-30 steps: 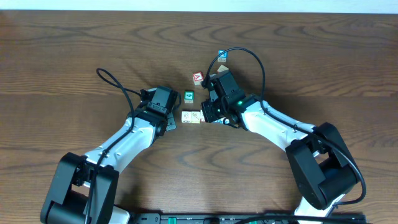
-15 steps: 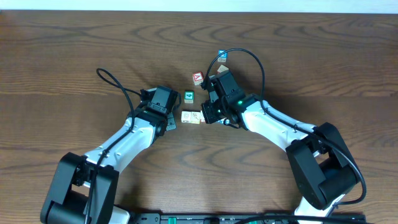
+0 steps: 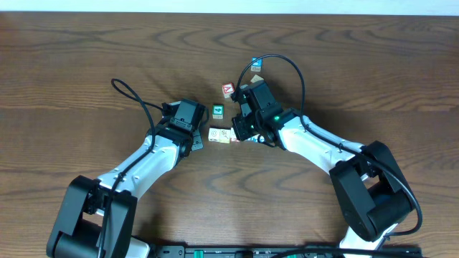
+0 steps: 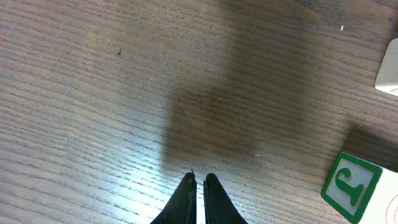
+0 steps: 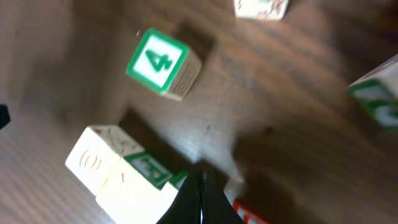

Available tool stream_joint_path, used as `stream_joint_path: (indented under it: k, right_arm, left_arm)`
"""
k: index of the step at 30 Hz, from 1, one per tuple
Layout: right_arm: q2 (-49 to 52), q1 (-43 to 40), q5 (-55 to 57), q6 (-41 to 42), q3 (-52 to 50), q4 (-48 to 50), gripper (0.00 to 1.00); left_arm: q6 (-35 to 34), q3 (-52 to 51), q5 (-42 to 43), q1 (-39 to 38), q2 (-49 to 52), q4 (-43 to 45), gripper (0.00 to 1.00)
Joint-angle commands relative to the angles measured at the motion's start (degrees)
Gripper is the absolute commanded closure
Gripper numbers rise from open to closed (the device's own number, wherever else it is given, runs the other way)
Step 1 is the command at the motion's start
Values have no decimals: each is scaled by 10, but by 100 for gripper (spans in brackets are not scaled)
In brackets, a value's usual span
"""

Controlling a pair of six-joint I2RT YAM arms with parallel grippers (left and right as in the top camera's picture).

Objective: Lift 5 blocks

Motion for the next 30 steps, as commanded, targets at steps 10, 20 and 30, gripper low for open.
stream_joint_path:
  k: [10,20,30]
  right_arm:
    - [2,-1,98,72,7,44,99]
    - [2,10,93,188,7,15,99]
    - [2,34,70,186,7,4,99]
  left_arm:
    - [-3,-8,-14,0,0,-1,92]
    - [-3,-8,-14,0,0,-1,92]
    - [-3,-8,-14,0,0,-2,92]
